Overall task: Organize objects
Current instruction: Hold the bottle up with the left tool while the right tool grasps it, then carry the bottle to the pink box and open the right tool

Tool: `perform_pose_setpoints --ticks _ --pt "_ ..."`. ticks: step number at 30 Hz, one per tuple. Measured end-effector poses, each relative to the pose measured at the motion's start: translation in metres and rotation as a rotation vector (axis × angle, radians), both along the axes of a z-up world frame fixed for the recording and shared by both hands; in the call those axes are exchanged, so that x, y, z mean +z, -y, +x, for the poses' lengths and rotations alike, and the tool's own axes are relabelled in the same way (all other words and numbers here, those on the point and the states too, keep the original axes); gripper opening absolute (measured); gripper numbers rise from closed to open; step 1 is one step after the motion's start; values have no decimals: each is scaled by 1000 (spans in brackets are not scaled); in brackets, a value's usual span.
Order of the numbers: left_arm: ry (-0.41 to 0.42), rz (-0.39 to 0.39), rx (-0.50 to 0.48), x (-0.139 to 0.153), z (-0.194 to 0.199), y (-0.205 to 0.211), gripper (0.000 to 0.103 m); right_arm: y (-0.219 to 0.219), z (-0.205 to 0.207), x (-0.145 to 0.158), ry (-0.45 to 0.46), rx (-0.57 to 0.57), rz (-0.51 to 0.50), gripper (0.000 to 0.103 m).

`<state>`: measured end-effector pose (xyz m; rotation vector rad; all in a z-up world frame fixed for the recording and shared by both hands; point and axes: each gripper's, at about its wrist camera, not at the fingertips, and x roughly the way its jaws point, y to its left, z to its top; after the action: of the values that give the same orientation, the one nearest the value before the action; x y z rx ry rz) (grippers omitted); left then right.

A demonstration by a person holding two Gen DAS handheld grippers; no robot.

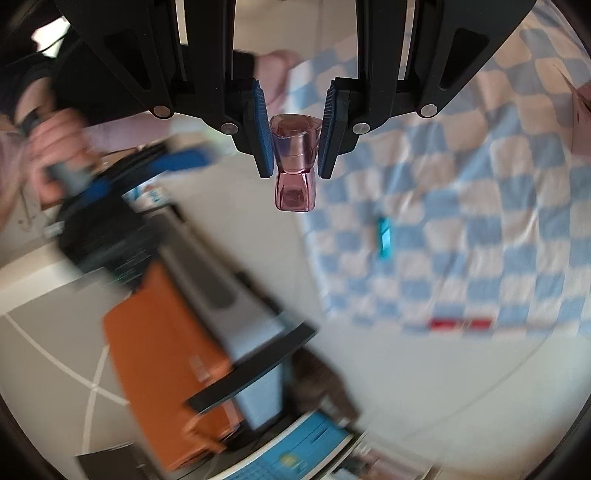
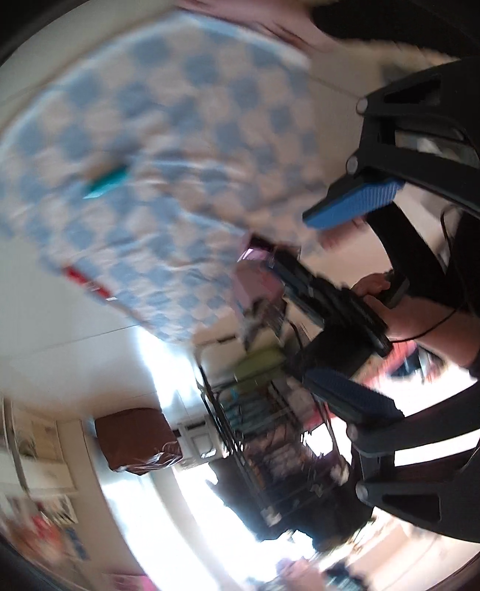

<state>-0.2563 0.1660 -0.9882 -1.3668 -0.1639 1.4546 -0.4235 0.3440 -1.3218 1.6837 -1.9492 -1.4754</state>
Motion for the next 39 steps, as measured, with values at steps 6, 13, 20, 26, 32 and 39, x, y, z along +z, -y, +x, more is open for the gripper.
perform_pose_setpoints --ticks 6,13,20,26,32,39 --pt "-74 70 -26 45 8 27 22 31 -16 20 -109 -38 -106 47" --pt "-84 77 30 57 4 65 22 56 -28 44 -184 15 -59 26" --pt "-133 -111 364 91 -32 167 31 77 -48 53 -218 33 10 25" --pt "-361 -121 679 140 -55 295 40 149 -98 56 -285 256 201 25" --pt "-177 -181 870 119 -74 388 40 274 -153 29 -304 529 382 25" --pt "-105 -39 973 124 -86 440 40 387 -207 -5 -272 798 596 25"
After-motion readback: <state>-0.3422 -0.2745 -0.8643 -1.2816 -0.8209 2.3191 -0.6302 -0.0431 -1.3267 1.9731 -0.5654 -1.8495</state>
